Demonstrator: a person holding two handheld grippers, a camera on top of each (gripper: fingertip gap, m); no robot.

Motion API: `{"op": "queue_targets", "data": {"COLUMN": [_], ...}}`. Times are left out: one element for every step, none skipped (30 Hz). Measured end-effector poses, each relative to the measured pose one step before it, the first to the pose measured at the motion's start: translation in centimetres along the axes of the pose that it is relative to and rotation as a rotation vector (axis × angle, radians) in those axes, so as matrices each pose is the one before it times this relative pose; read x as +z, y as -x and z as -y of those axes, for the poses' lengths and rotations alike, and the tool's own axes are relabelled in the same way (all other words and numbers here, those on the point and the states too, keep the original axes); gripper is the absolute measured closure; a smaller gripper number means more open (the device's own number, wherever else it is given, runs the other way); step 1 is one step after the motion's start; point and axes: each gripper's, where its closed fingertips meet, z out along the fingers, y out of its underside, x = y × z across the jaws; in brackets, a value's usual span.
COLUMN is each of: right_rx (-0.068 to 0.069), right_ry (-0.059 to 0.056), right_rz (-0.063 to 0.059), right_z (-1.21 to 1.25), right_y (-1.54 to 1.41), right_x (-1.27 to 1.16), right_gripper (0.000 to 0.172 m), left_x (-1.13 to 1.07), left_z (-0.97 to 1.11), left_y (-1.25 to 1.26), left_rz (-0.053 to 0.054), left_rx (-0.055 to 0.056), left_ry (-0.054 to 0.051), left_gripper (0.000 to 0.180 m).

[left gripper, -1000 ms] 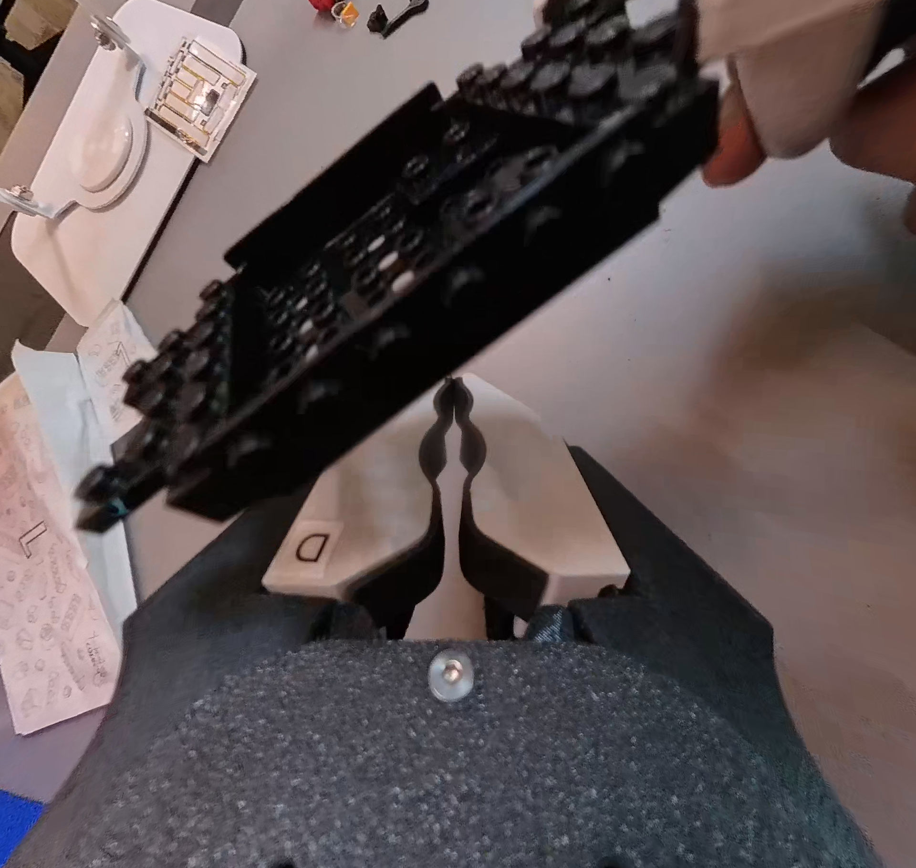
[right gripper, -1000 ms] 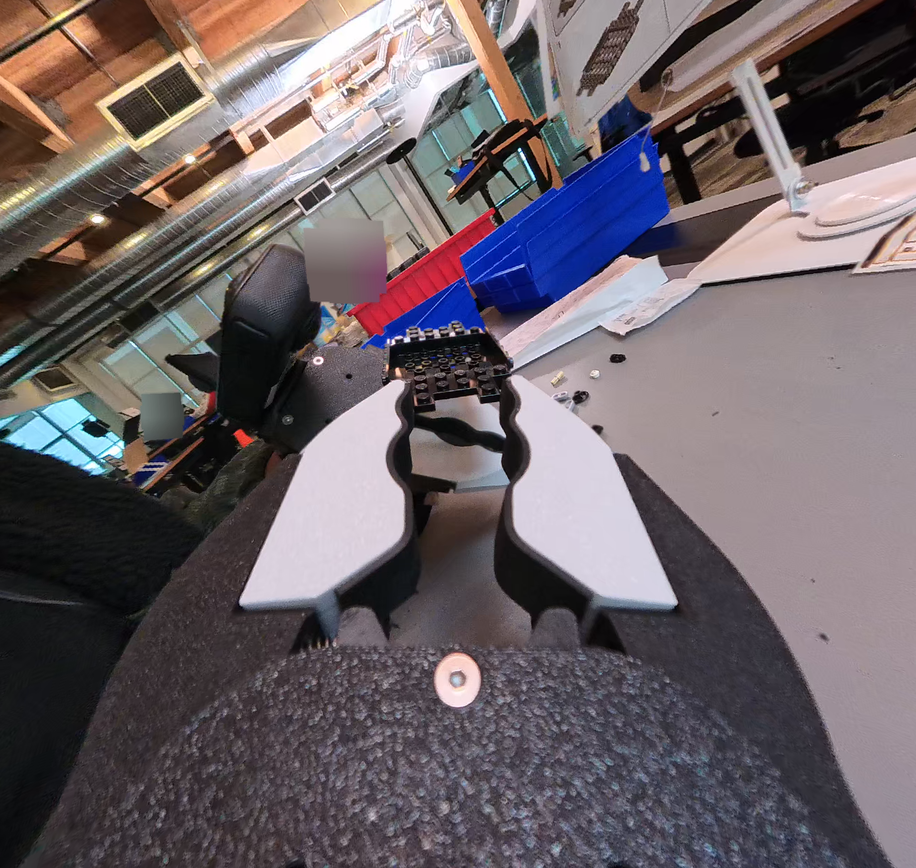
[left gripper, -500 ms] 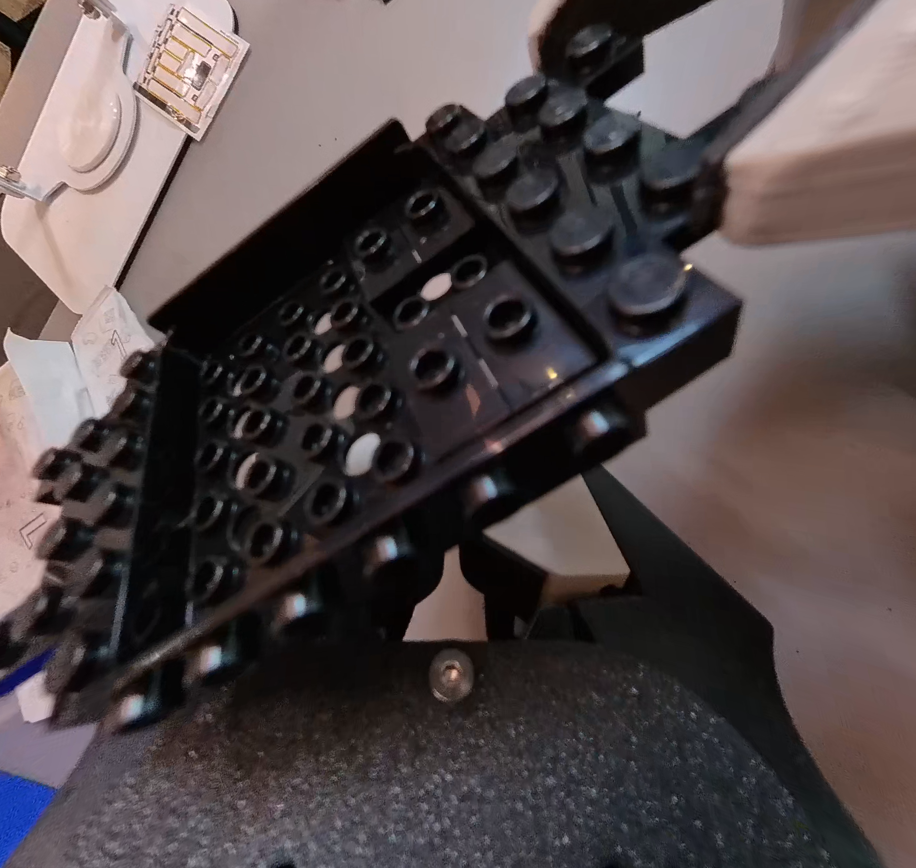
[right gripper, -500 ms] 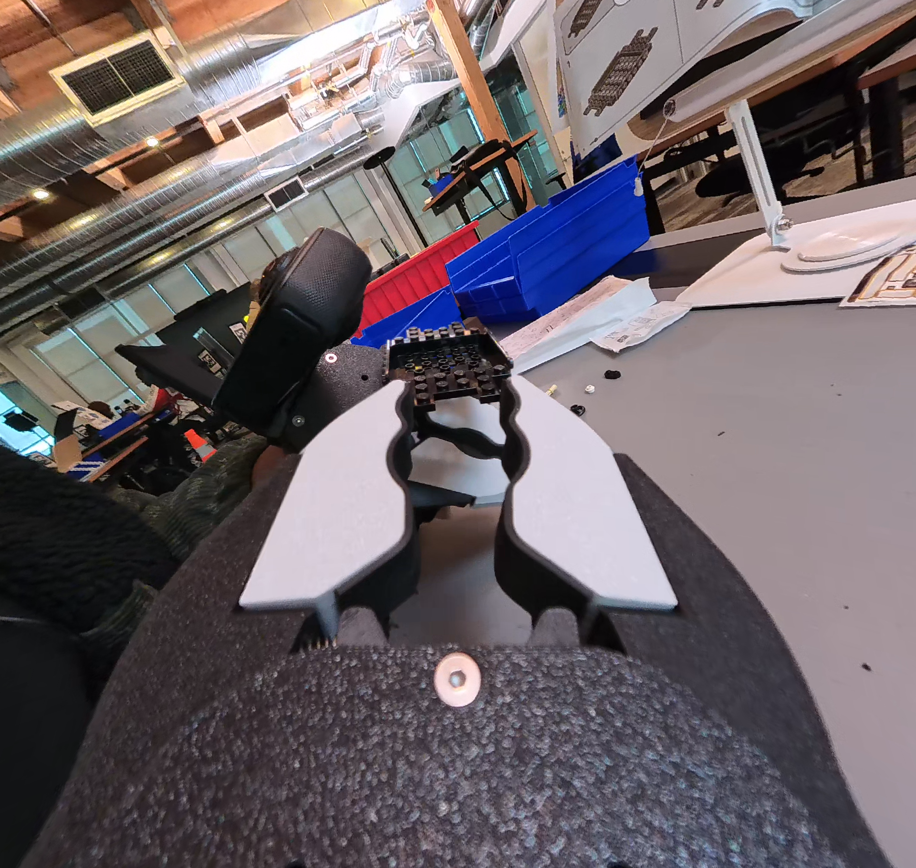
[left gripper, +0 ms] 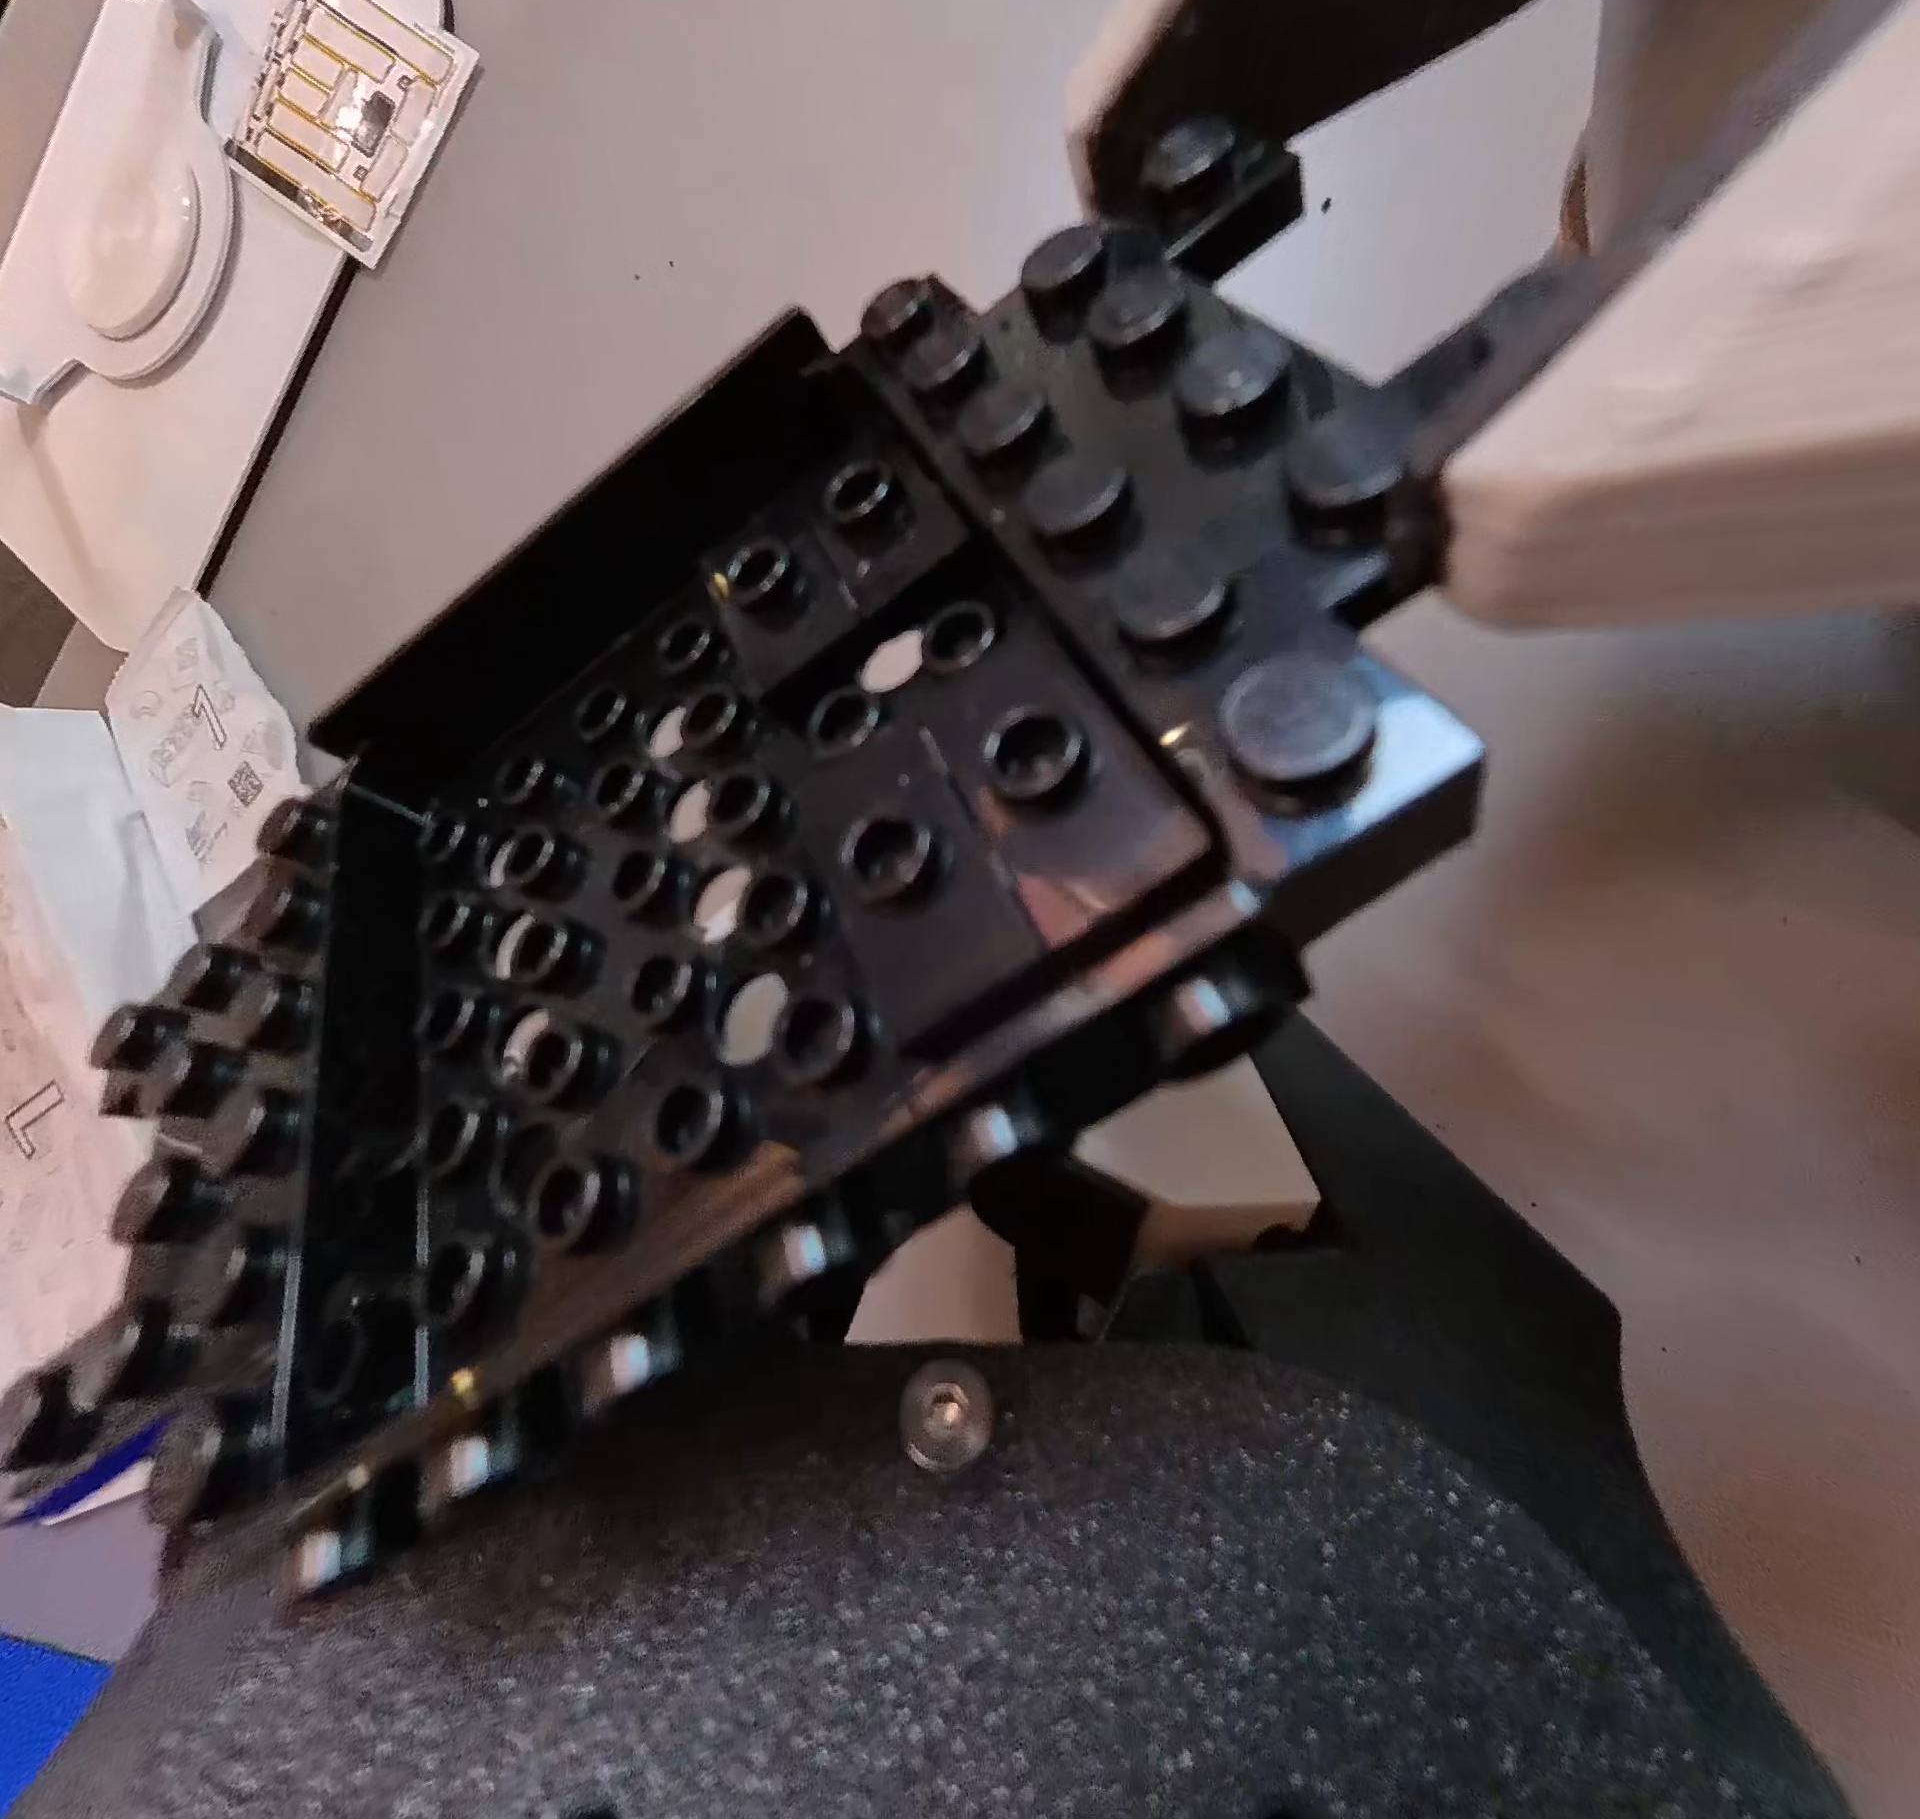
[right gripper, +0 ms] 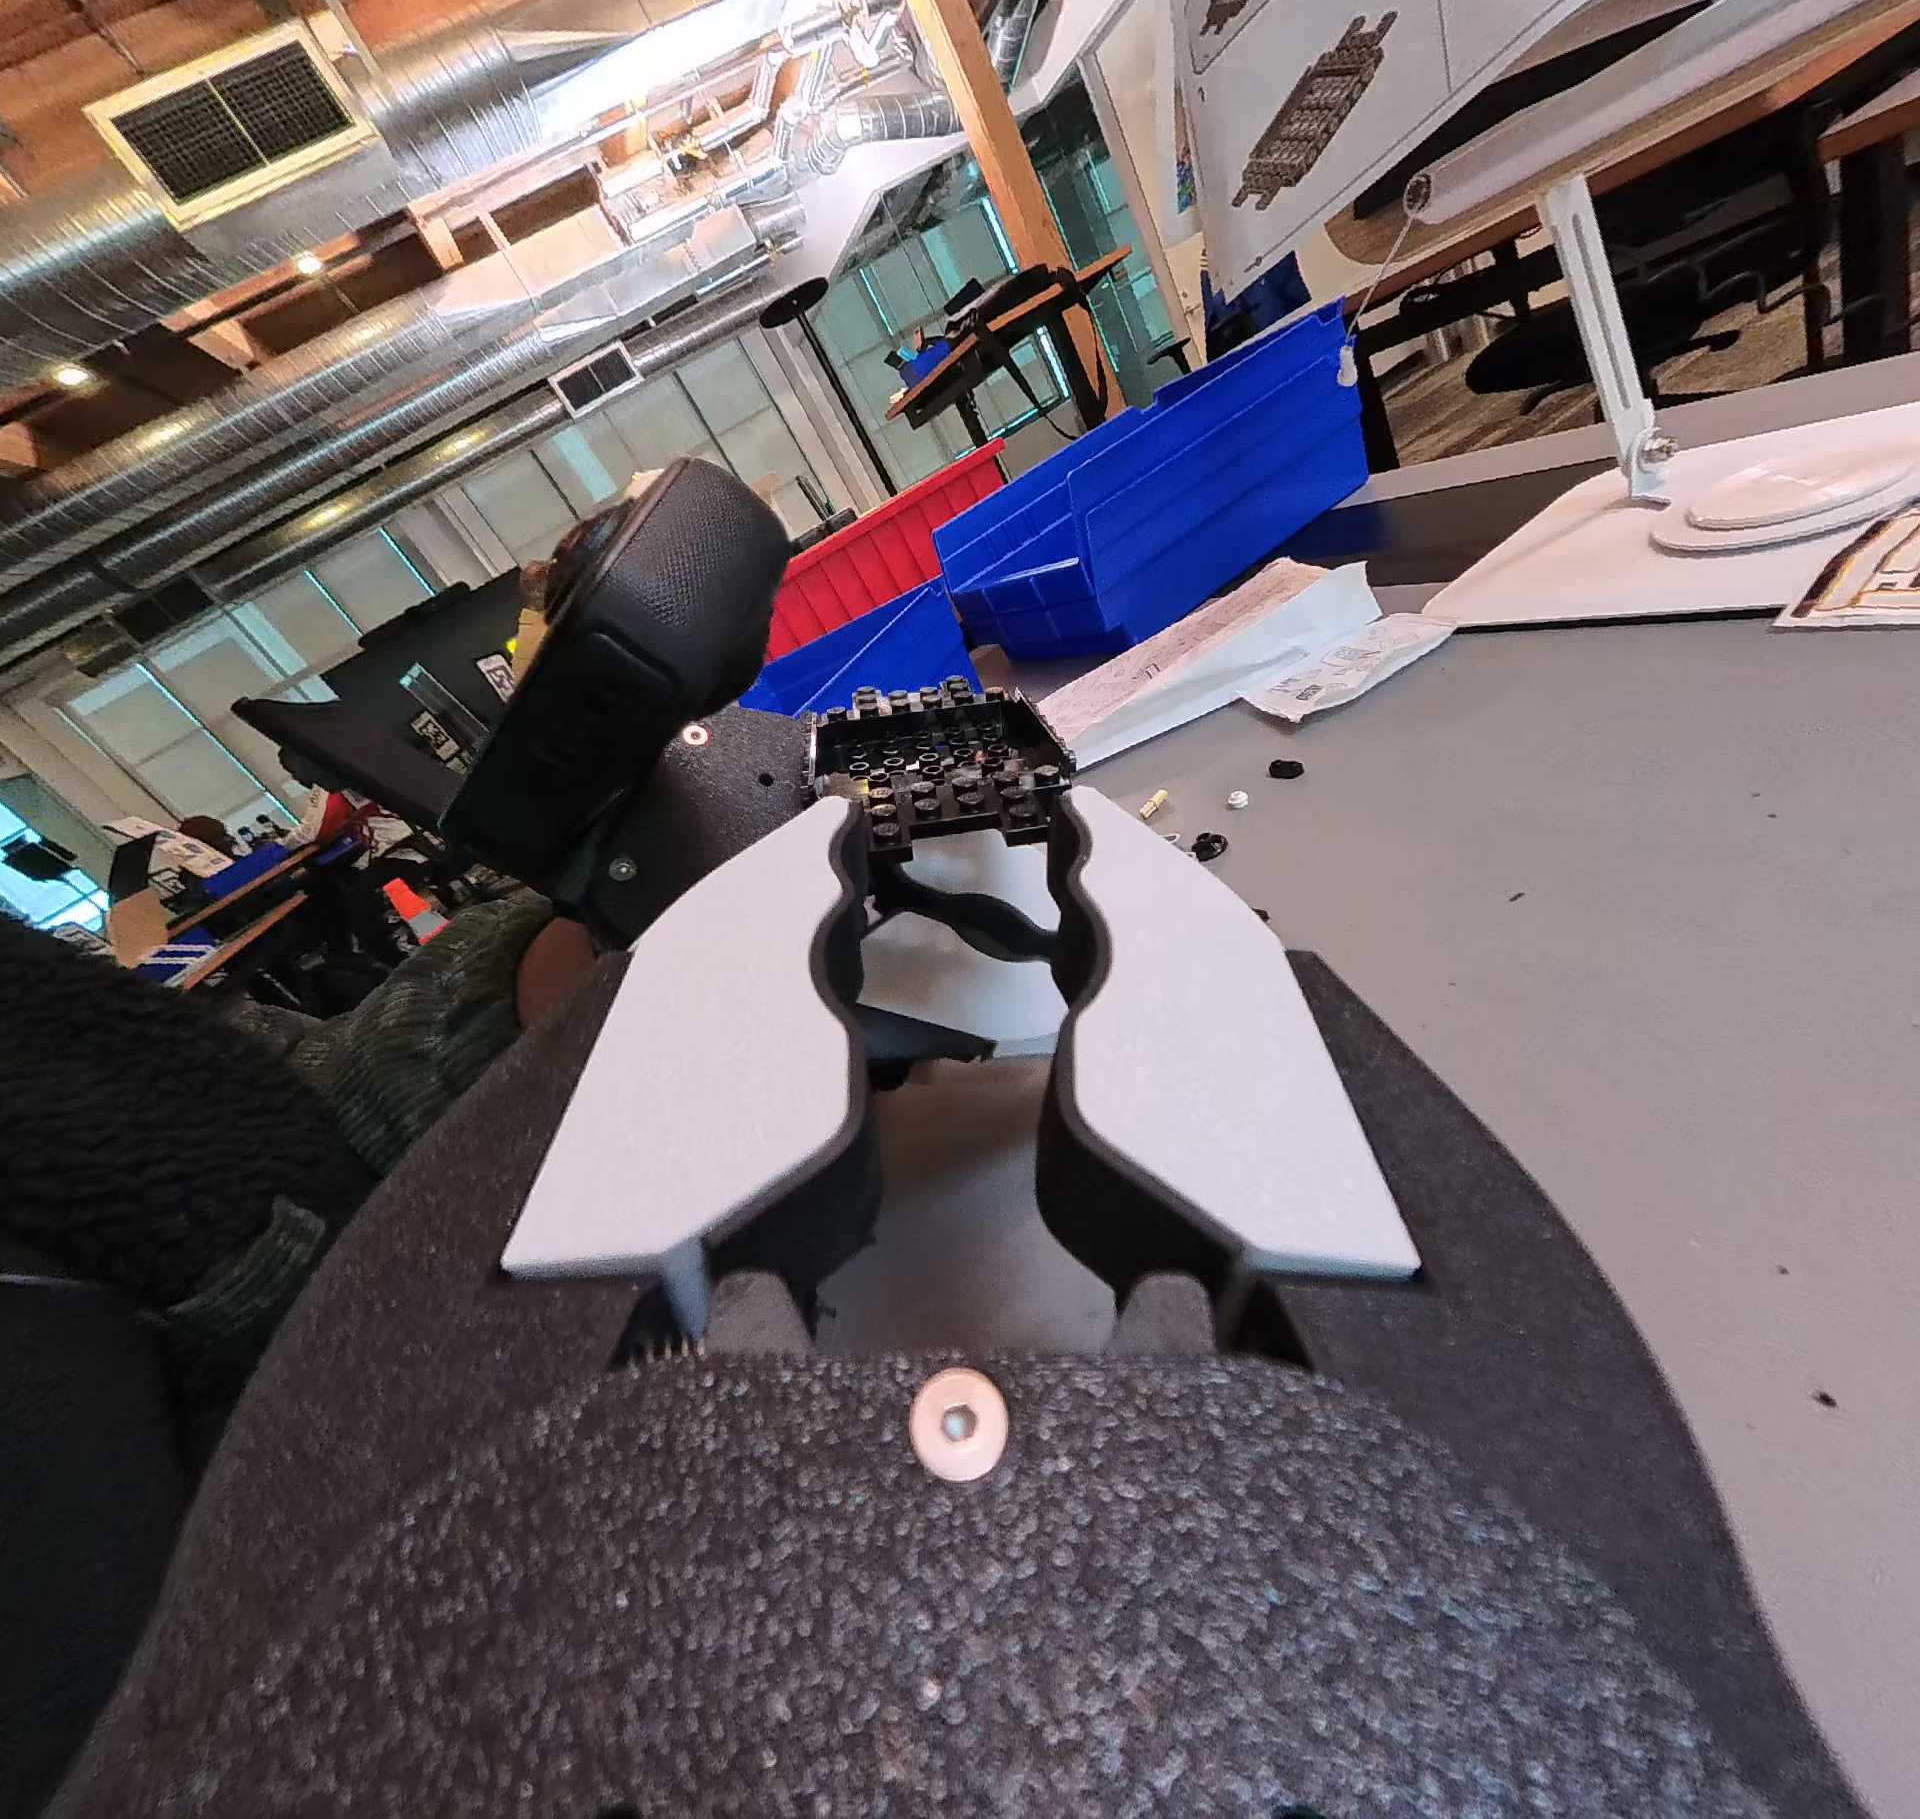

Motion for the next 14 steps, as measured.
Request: {"op": "queue_targets", "data": {"right_rx": [-0.0011, 0.0002, 0.0001, -0.0014, -0.0051, -0.0084, -0.0075, -0.0045, -0.0036, -0.0022, 0.0021, 0.0066, 0.0056, 0.0048], "right_ry": [0.0009, 0.0013, 0.0013, 0.0013, 0.0020, 0.0023, 0.0018, 0.0004, -0.0014, -0.0016, -0.0005, -0.0002, -0.0002, 0.0000], "right_rz": [0.0011, 0.0015, 0.0006, 0.0007, 0.0003, -0.0014, -0.0011, -0.0001, -0.0007, 0.0000, 0.0040, 0.0058, 0.0036, 0.0043], "right_z": [-0.008, -0.016, -0.032, -0.018, -0.018, -0.025, -0.022, 0.010, 0.023, 0.033, 0.008, -0.011, -0.023, -0.012], "right_y": [0.039, 0.016, 0.010, 0.018, 0.033, 0.034, 0.032, 0.024, 0.004, 0.007, 0.042, 0.059, 0.022, 0.049], "right_x": [0.005, 0.004, 0.007, 0.006, 0.009, 0.011, 0.018, 0.003, -0.014, -0.004, 0.002, 0.008, 0.016, -0.001], "right_gripper": [0.138, 0.138, 0.138, 0.138, 0.138, 0.138, 0.138, 0.138, 0.138, 0.138, 0.138, 0.138, 0.138, 0.138], "left_x": [0.037, 0.025, 0.032, 0.022, 0.011, 0.010, 0.006, 0.004, 0.001, 0.012, 0.016, 0.018, 0.005, 0.000], "left_z": [-0.034, -0.037, -0.043, -0.035, -0.025, -0.024, -0.008, 0.001, -0.018, -0.034, -0.038, -0.030, -0.030, -0.040], "left_y": [-0.019, -0.021, -0.031, -0.028, -0.008, 0.003, -0.008, -0.005, -0.006, -0.012, -0.030, -0.018, 0.004, 0.001], "left_rz": [-0.0007, -0.0009, -0.0017, -0.0011, -0.0008, -0.0001, -0.0002, -0.0008, -0.0004, -0.0005, -0.0007, -0.0012, 0.0003, 0.0003], "left_rx": [0.0007, 0.0003, 0.0008, 0.0008, 0.0002, 0.0005, -0.0004, -0.0002, 0.0004, 0.0014, 0.0014, 0.0008, 0.0008, 0.0004], "left_ry": [0.0014, 0.0020, 0.0021, 0.0016, 0.0014, 0.0004, 0.0002, 0.0002, 0.0010, 0.0019, 0.0021, 0.0019, 0.0015, 0.0023], "left_gripper": [0.106, 0.109, 0.112, 0.115, 0.117, 0.119, 0.121, 0.123, 0.124, 0.126, 0.128, 0.130, 0.130, 0.132]}}
